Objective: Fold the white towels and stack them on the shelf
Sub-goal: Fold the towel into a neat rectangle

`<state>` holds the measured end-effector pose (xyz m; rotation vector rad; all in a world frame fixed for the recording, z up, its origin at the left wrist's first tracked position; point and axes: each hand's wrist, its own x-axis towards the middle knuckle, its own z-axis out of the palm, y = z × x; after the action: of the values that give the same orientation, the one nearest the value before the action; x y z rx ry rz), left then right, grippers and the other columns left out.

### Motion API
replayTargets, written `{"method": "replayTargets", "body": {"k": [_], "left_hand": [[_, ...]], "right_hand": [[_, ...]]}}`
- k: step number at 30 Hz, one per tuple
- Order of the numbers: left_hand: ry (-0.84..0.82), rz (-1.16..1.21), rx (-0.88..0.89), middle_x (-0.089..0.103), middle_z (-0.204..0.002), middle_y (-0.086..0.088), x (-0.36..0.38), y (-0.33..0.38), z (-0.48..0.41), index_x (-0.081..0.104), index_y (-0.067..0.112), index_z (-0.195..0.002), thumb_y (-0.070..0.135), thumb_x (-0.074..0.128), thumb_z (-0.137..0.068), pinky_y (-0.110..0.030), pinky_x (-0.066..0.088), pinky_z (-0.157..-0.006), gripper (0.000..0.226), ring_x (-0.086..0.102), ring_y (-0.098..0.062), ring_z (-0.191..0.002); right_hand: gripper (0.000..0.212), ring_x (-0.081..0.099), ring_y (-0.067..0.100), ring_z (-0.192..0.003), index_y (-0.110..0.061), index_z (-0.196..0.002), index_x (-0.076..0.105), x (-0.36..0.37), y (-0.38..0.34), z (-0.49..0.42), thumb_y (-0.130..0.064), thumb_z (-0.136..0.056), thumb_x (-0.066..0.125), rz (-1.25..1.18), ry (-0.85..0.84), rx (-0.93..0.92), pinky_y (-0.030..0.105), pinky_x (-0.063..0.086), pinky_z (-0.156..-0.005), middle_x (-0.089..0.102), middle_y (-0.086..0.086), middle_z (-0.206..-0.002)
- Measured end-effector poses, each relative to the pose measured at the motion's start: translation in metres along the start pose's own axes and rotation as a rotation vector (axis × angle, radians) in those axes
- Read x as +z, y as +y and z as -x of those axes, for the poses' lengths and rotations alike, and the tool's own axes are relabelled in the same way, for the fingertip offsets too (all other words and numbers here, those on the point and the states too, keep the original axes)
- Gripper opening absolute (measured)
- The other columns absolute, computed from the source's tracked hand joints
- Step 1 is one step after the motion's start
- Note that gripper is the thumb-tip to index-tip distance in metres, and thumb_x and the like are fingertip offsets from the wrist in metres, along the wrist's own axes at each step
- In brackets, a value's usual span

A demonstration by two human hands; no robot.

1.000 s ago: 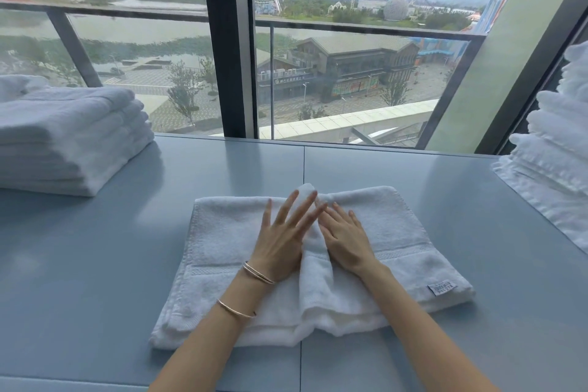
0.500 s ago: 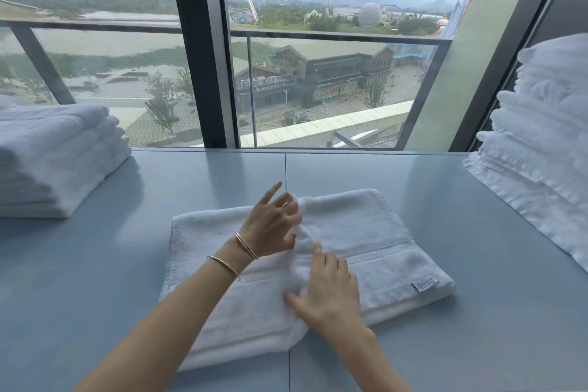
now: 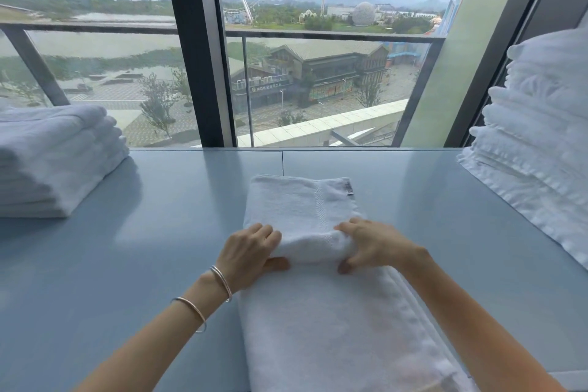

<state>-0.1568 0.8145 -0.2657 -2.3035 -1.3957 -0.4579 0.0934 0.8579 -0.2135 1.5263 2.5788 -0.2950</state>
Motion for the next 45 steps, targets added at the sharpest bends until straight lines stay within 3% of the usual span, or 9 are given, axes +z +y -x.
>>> {"method": "replayTargets", "body": {"k": [7, 14, 21, 24, 30, 35, 39, 42, 45], "left_hand": [[-0.549, 0.381, -0.184, 0.055, -0.111, 0.002, -0.020, -0.014, -0.010, 0.056, 0.020, -0.115, 0.059, 0.077, -0.058, -0.019, 0.030, -0.072, 0.071, 0.051, -0.017, -0.102], [-0.746, 0.115, -0.233, 0.062, -0.107, -0.015, -0.050, -0.004, -0.045, 0.063, 0.005, -0.100, 0.025, 0.070, -0.076, -0.030, 0.043, -0.071, 0.032, 0.059, -0.032, -0.098], [0.279, -0.402, -0.244, 0.063, -0.069, -0.008, -0.120, -0.051, -0.110, 0.063, 0.009, -0.081, 0.002, 0.070, -0.062, -0.031, 0.051, -0.059, 0.022, 0.062, -0.025, -0.065], [0.480, -0.443, -0.169, 0.068, -0.092, -0.004, -0.123, -0.039, -0.099, 0.063, 0.012, -0.098, 0.005, 0.057, -0.077, -0.034, 0.039, -0.078, 0.023, 0.063, -0.025, -0.085], [0.112, 0.039, -0.011, 0.069, -0.086, 0.005, -0.049, 0.029, -0.014, 0.062, 0.022, -0.095, 0.029, 0.063, -0.057, -0.028, 0.046, -0.067, 0.039, 0.066, -0.021, -0.072], [-0.174, 0.415, 0.198, 0.056, -0.130, 0.007, -0.031, 0.063, 0.004, 0.046, 0.030, -0.130, 0.041, 0.067, -0.073, -0.023, 0.042, -0.093, 0.062, 0.052, -0.011, -0.118], [-0.089, 0.336, 0.200, 0.053, -0.135, 0.006, -0.032, 0.037, -0.016, 0.044, 0.029, -0.134, 0.039, 0.063, -0.075, -0.040, 0.026, -0.107, 0.063, 0.044, -0.015, -0.130], [-0.179, 0.154, 0.106, 0.055, -0.134, 0.000, -0.024, 0.004, -0.028, 0.049, 0.027, -0.132, 0.034, 0.076, -0.067, -0.056, 0.027, -0.104, 0.071, 0.045, -0.024, -0.130], [-0.253, 0.168, 0.001, 0.055, -0.134, -0.004, -0.012, -0.016, -0.033, 0.054, 0.025, -0.130, 0.029, 0.075, -0.073, -0.059, 0.027, -0.103, 0.061, 0.047, -0.027, -0.128]], "right_hand": [[0.049, 0.057, 0.017, -0.090, -0.023, -0.089, 0.059, -0.011, 0.007, -0.010, -0.061, -0.060, 0.072, 0.174, 0.026, -0.150, 0.030, 0.036, -0.061, 0.061, -0.007, -0.092], [0.025, 0.047, 0.021, -0.075, -0.023, -0.085, 0.054, -0.051, -0.008, -0.011, -0.032, -0.068, 0.070, 0.281, -0.053, -0.191, 0.029, 0.032, -0.057, 0.049, -0.006, -0.073], [0.039, 0.061, 0.030, -0.071, -0.010, -0.092, 0.053, -0.128, 0.001, -0.033, -0.012, -0.060, 0.075, 0.494, 1.064, -0.120, 0.033, 0.043, -0.062, 0.065, 0.008, -0.077], [0.029, 0.055, 0.029, -0.080, -0.012, -0.092, 0.056, -0.111, 0.009, -0.030, -0.003, -0.066, 0.063, 0.478, 1.286, -0.116, 0.036, 0.038, -0.065, 0.062, 0.005, -0.085], [0.053, 0.062, 0.025, -0.095, -0.021, -0.106, 0.058, 0.004, 0.058, -0.011, 0.002, -0.059, 0.068, 0.443, 0.847, -0.396, 0.035, 0.047, -0.073, 0.067, -0.001, -0.102], [0.103, 0.061, 0.028, -0.108, -0.038, -0.124, 0.041, 0.036, 0.094, 0.003, 0.010, -0.040, 0.079, 0.461, 0.475, -0.001, 0.041, 0.051, -0.075, 0.063, -0.002, -0.120], [0.084, 0.018, 0.038, -0.139, -0.037, -0.141, 0.030, 0.015, 0.082, 0.008, 0.003, -0.075, 0.061, 0.429, 0.358, 0.211, 0.054, 0.028, -0.105, 0.025, 0.009, -0.152], [0.058, 0.044, 0.040, -0.121, -0.018, -0.115, 0.065, 0.016, 0.049, 0.016, -0.011, -0.059, 0.076, 0.343, 0.542, 0.038, 0.054, 0.051, -0.084, 0.058, 0.020, -0.123], [0.064, 0.039, 0.034, -0.130, -0.012, -0.131, 0.052, 0.030, -0.002, 0.031, -0.051, -0.083, 0.038, -0.017, 0.535, -0.178, 0.049, 0.036, -0.104, 0.051, 0.013, -0.135]]}}
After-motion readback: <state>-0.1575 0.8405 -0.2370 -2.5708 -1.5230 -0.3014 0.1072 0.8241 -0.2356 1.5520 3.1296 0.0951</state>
